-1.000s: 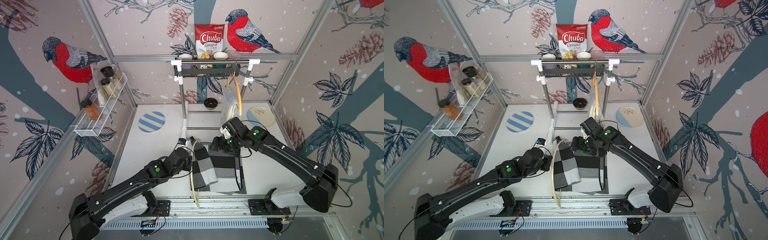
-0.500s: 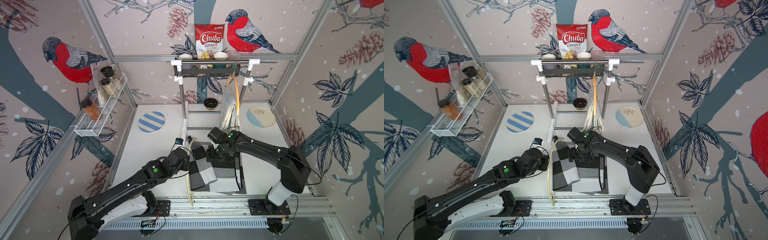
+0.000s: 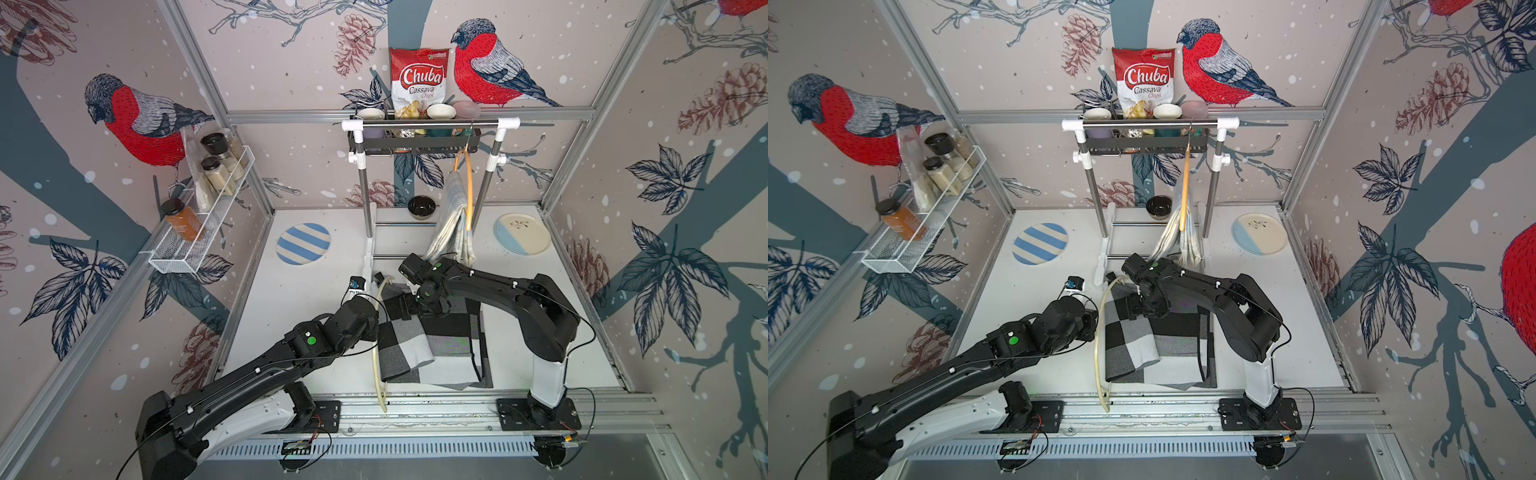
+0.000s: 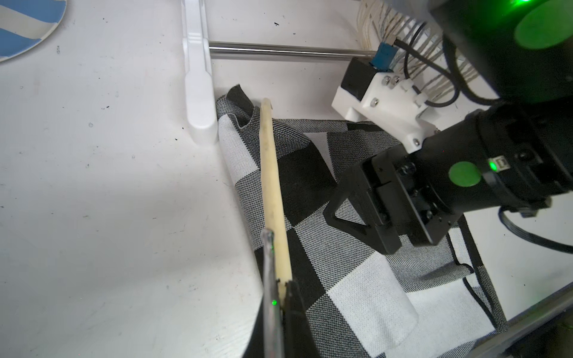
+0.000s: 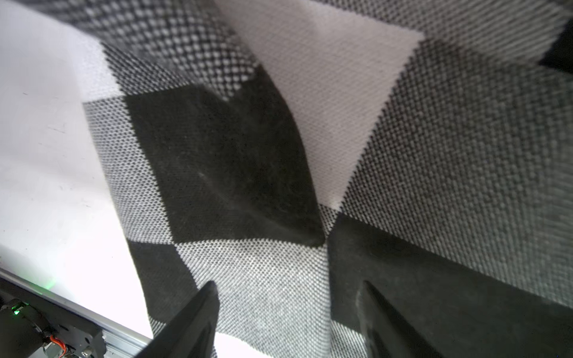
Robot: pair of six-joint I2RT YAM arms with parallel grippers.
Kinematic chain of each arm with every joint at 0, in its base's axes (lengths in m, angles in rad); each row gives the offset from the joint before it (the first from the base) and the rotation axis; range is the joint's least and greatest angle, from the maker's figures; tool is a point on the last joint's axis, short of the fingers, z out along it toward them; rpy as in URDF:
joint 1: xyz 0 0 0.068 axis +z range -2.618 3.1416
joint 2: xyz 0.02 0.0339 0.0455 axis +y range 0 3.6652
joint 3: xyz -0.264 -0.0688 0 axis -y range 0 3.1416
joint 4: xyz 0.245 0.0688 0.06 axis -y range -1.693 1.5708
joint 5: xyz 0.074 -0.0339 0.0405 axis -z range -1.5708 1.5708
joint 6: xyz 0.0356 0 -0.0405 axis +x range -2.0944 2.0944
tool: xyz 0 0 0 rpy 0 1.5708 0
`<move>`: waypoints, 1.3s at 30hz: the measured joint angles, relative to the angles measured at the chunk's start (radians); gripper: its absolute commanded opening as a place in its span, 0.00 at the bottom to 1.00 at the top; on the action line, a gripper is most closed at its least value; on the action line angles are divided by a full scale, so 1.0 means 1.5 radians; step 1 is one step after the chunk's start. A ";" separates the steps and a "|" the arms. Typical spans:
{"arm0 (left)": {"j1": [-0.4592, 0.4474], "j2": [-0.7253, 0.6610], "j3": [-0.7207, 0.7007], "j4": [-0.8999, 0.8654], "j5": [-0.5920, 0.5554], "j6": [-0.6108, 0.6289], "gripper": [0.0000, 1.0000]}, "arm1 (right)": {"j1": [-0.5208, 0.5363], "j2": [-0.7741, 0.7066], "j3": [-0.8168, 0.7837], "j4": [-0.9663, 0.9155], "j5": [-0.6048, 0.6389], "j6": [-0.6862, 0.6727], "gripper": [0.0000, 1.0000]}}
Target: Hang the scarf on the hanger
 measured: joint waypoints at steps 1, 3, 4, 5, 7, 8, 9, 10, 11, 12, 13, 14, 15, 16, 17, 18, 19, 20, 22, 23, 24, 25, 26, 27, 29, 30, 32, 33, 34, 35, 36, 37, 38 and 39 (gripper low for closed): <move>0.001 -0.001 -0.001 0.001 0.001 0.000 0.00 | 0.000 0.002 -0.003 0.003 -0.002 0.000 0.62; 0.002 -0.001 -0.002 0.002 0.002 0.000 0.00 | -0.001 0.006 -0.009 0.008 -0.007 0.000 0.61; 0.003 0.001 -0.002 0.003 0.002 -0.001 0.00 | -0.002 0.008 -0.011 0.009 -0.009 0.000 0.61; 0.003 0.003 -0.003 0.005 0.002 -0.001 0.00 | -0.002 0.010 -0.012 0.010 -0.011 0.000 0.59; 0.004 0.007 -0.003 0.009 0.005 -0.001 0.00 | -0.002 0.012 -0.013 0.012 -0.016 0.000 0.55; 0.004 0.008 -0.003 0.011 0.005 -0.001 0.00 | -0.002 0.013 -0.013 0.015 -0.019 0.000 0.51; 0.004 0.009 -0.004 0.012 0.006 -0.001 0.00 | -0.002 0.013 -0.014 0.019 -0.023 0.000 0.47; 0.004 0.010 -0.004 0.013 0.006 -0.001 0.00 | -0.002 0.013 -0.016 0.021 -0.028 0.000 0.43; 0.004 0.011 -0.004 0.014 0.006 -0.001 0.00 | -0.002 0.013 -0.017 0.024 -0.033 0.000 0.38; 0.004 0.011 -0.005 0.016 0.007 -0.001 0.00 | -0.002 0.013 -0.019 0.027 -0.038 0.000 0.34; 0.004 0.011 -0.005 0.016 0.007 -0.001 0.00 | -0.002 0.013 -0.020 0.030 -0.045 0.000 0.30; 0.004 0.011 -0.005 0.016 0.006 -0.001 0.00 | -0.002 0.013 -0.022 0.033 -0.052 0.001 0.27; 0.005 0.010 -0.005 0.017 0.007 -0.001 0.00 | -0.002 0.013 -0.022 0.036 -0.058 0.001 0.22; 0.006 0.009 -0.005 0.017 0.007 -0.003 0.00 | -0.001 0.012 -0.023 0.039 -0.065 0.003 0.16; 0.008 0.007 -0.005 0.017 0.008 -0.004 0.00 | 0.000 0.009 -0.023 0.040 -0.068 0.003 0.08; 0.009 0.007 -0.005 0.017 0.010 -0.004 0.00 | 0.002 0.004 -0.023 0.041 -0.069 0.004 0.01; 0.010 0.006 -0.005 0.017 0.011 -0.004 0.00 | 0.003 -0.003 -0.022 0.041 -0.070 0.005 0.00; 0.012 0.005 -0.005 0.016 0.012 -0.004 0.00 | 0.005 -0.013 -0.019 0.040 -0.070 0.010 0.00; 0.016 0.006 -0.003 0.015 0.015 -0.005 0.00 | 0.006 -0.045 -0.015 0.034 -0.069 0.010 0.00; 0.018 0.007 0.000 0.014 0.017 -0.005 0.00 | 0.006 -0.063 -0.014 0.030 -0.069 0.011 0.00; 0.020 0.008 0.002 0.013 0.019 -0.005 0.00 | 0.003 -0.086 -0.014 0.026 -0.067 0.013 0.00; 0.022 0.009 0.004 0.012 0.022 -0.005 0.00 | 0.000 -0.109 -0.019 0.026 -0.063 0.015 0.00; 0.023 0.009 0.005 0.012 0.025 -0.005 0.00 | -0.005 -0.138 -0.030 0.026 -0.057 0.017 0.00; 0.025 0.009 0.005 0.012 0.028 -0.005 0.00 | -0.009 -0.165 -0.046 0.026 -0.052 0.021 0.00; 0.028 0.010 0.005 0.016 0.036 -0.018 0.00 | -0.020 -0.232 -0.094 0.021 -0.047 0.037 0.00; 0.030 0.011 0.003 0.024 0.042 -0.019 0.00 | -0.025 -0.259 -0.117 0.021 -0.043 0.041 0.00; 0.031 0.019 -0.004 0.044 0.051 -0.023 0.00 | -0.043 -0.314 -0.173 0.025 -0.036 0.056 0.00; 0.031 0.025 -0.007 0.054 0.056 -0.029 0.00 | -0.055 -0.341 -0.206 0.029 -0.031 0.068 0.00; 0.031 0.031 -0.010 0.066 0.060 -0.035 0.00 | -0.066 -0.362 -0.235 0.031 -0.027 0.073 0.00; 0.031 0.037 -0.014 0.079 0.063 -0.037 0.00 | -0.076 -0.382 -0.264 0.037 -0.021 0.083 0.00; 0.031 0.043 -0.018 0.091 0.064 -0.039 0.00 | -0.086 -0.402 -0.295 0.040 -0.013 0.091 0.00; 0.031 0.049 -0.023 0.105 0.065 -0.041 0.00 | -0.094 -0.418 -0.322 0.047 -0.011 0.102 0.00; 0.031 0.054 -0.026 0.116 0.066 -0.048 0.00 | -0.101 -0.430 -0.348 0.053 -0.010 0.107 0.00; 0.031 0.060 -0.028 0.126 0.067 -0.052 0.00 | -0.110 -0.438 -0.375 0.064 -0.010 0.114 0.00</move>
